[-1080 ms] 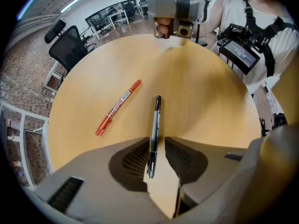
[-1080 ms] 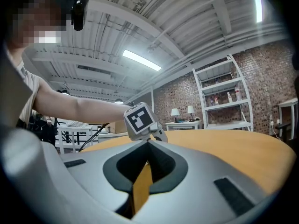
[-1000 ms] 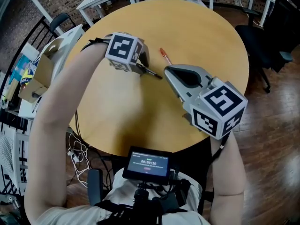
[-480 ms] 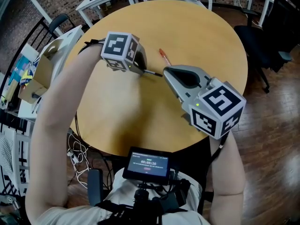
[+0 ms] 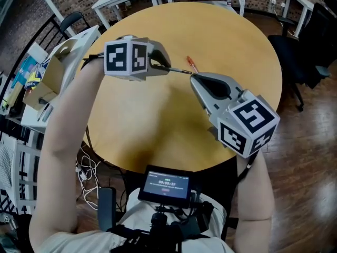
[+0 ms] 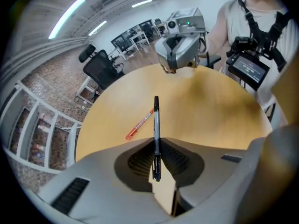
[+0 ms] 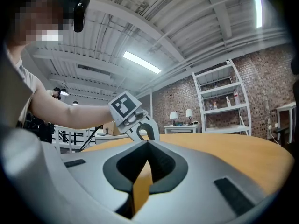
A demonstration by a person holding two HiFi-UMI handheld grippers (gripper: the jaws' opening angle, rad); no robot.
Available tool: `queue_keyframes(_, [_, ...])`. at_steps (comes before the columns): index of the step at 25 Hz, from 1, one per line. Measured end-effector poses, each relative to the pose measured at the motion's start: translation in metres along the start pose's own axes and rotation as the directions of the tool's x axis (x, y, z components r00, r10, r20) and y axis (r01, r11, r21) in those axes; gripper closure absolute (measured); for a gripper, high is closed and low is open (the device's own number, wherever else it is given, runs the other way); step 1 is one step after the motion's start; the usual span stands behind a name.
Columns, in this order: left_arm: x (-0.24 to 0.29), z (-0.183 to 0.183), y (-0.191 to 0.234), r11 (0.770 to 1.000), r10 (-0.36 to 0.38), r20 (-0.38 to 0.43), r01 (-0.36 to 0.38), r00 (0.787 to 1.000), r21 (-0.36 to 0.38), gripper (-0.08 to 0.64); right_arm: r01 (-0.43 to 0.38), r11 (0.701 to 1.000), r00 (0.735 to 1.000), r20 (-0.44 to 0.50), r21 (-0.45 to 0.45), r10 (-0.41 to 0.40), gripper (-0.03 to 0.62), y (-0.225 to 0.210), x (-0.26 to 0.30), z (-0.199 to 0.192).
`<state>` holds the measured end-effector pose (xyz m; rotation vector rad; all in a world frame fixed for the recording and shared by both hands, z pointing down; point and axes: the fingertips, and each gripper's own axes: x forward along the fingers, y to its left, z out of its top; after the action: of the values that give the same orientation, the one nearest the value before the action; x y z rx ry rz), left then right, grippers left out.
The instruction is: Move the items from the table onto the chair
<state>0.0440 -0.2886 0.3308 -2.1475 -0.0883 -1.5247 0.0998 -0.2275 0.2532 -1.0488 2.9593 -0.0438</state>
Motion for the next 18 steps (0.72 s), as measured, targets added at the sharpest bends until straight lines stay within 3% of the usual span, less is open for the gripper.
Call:
queue_keyframes(4, [-0.022, 0.006, 0.002, 0.979, 0.149, 0.149, -0.125, 0.978, -0.159, 0.502, 0.025, 1.0, 0.999, 0.025, -0.004, -0.025, 0.589, -0.002, 0.0, 0.01])
queue_keyframes(7, [-0.039, -0.002, 0.008, 0.93, 0.297, 0.215, -0.231, 0.93, -0.286, 0.502, 0.031, 1.0, 0.999, 0.032, -0.003, -0.031, 0.589, -0.001, 0.002, 0.013])
queue_keyframes(10, [-0.063, -0.01, 0.013, 0.837, 0.452, 0.267, -0.3, 0.851, -0.458, 0.502, 0.037, 0.999, 0.999, 0.035, -0.013, -0.036, 0.589, 0.001, 0.007, 0.015])
queue_keyframes(12, [-0.082, -0.01, 0.012, 0.77, 0.532, 0.337, -0.277, 0.777, -0.575, 0.502, 0.038, 0.999, 0.999, 0.033, -0.026, -0.037, 0.589, 0.002, 0.011, 0.017])
queue_keyframes(14, [-0.098, -0.007, 0.007, 0.717, 0.587, 0.399, -0.223, 0.705, -0.66, 0.502, 0.036, 0.999, 0.999, 0.032, -0.033, -0.035, 0.589, 0.003, 0.014, 0.018])
queue_keyframes(16, [-0.107, -0.009, 0.0, 0.664, 0.635, 0.407, -0.195, 0.656, -0.722, 0.502, 0.033, 0.999, 0.999, 0.032, -0.037, -0.032, 0.589, 0.005, 0.019, 0.02])
queue_keyframes(18, [-0.114, -0.013, -0.008, 0.608, 0.68, 0.387, -0.183, 0.623, -0.772, 0.502, 0.02, 0.999, 0.999, 0.029, -0.041, -0.019, 0.589, 0.009, 0.025, 0.022])
